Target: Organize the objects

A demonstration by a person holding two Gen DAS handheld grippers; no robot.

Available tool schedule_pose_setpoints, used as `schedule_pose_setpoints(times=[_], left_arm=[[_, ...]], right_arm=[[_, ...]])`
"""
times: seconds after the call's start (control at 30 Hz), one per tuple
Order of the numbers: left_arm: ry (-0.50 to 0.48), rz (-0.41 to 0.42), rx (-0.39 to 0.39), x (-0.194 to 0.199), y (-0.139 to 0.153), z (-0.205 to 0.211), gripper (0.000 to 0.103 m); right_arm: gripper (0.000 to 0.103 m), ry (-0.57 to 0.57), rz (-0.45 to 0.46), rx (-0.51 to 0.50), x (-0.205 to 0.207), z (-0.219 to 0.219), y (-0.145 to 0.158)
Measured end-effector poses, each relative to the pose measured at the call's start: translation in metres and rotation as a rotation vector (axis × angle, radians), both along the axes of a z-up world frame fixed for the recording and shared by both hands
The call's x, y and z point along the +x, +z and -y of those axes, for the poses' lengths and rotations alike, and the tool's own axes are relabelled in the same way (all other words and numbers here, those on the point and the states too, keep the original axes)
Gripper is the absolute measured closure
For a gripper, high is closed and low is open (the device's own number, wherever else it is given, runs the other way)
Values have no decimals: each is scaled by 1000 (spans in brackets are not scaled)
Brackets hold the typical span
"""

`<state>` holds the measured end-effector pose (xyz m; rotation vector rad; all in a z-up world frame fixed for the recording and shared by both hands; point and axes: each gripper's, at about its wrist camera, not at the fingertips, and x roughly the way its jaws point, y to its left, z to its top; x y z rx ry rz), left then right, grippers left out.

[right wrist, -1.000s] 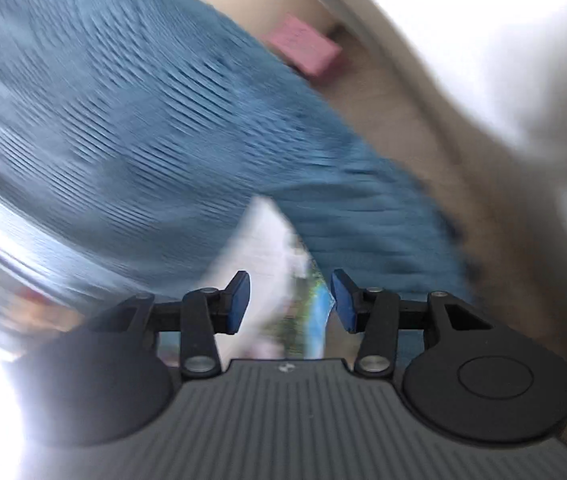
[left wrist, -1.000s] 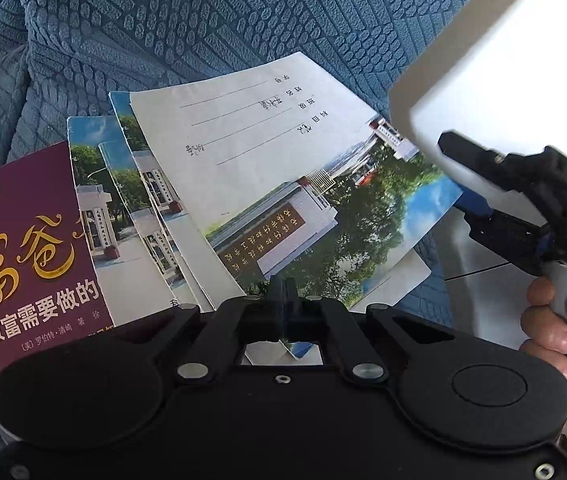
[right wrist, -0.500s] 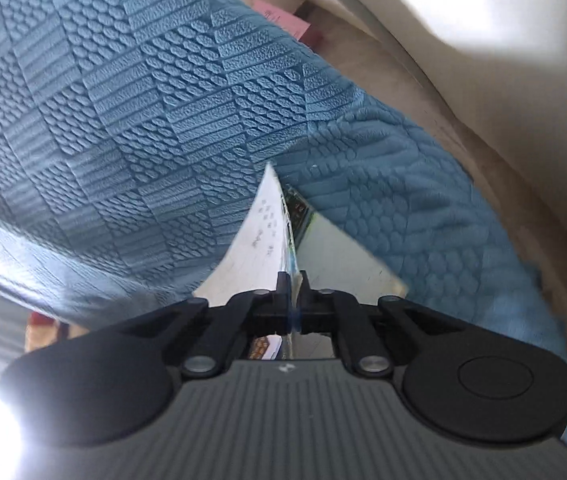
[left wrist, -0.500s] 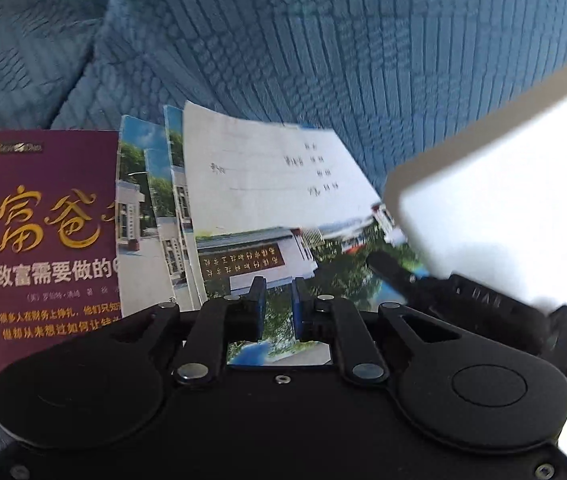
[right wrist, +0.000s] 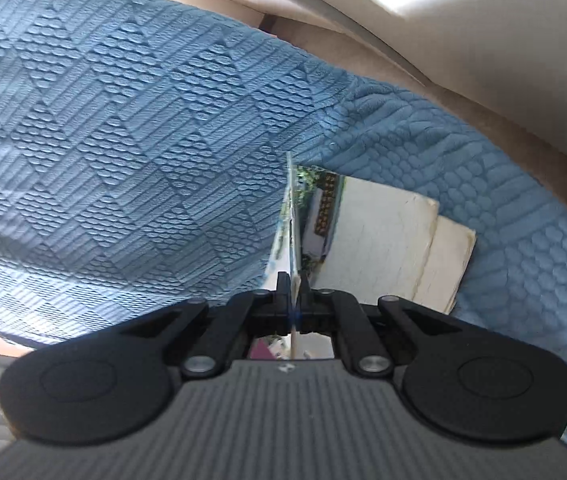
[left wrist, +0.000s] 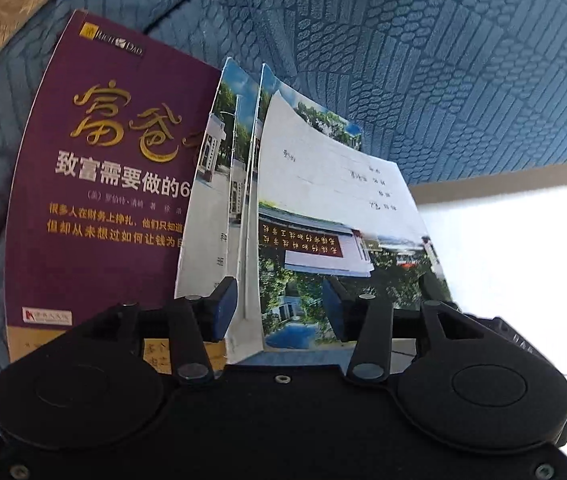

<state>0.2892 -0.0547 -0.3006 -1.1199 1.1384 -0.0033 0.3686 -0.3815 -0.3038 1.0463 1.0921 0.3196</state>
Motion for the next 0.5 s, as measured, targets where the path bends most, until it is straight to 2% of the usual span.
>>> schedule_pose_setpoints(times=[0.3,0.43,0.5], left_arm=[[65,-66,-160,-19,-16,-13,57],[126,-91,-305,-31,-21,-14,58],[152,-102,-376,-37,-23,-15,62]], right_arm=[[98,-34,-29,17,-18,-1,16],[98,-50,-42,44,-27,0,22],[98,-59,-52,56,-33,0,25]])
